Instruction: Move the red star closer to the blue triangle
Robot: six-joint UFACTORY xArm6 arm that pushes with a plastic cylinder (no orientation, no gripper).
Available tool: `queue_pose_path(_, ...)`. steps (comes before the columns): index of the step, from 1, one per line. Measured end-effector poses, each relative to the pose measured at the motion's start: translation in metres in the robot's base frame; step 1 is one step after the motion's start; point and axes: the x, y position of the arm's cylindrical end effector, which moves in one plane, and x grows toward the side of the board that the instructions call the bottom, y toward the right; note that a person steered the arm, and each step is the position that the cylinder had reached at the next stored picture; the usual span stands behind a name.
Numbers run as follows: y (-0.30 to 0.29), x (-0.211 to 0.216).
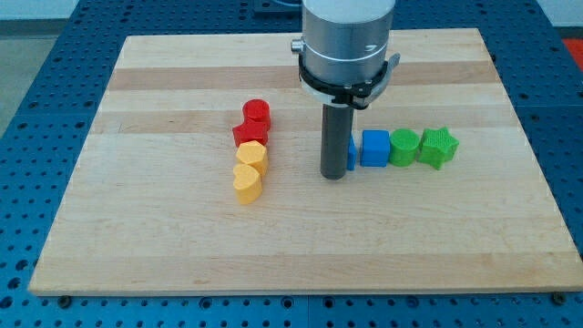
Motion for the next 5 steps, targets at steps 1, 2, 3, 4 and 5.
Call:
queue_pose_path(1, 0.0, 0.006)
queue_pose_path(2, -0.005, 0.031)
queue_pose_path(3, -0.035, 0.052)
queue_pose_path(4, -0.083, 0.057)
queue_pose_path(5, -0.132, 0.057)
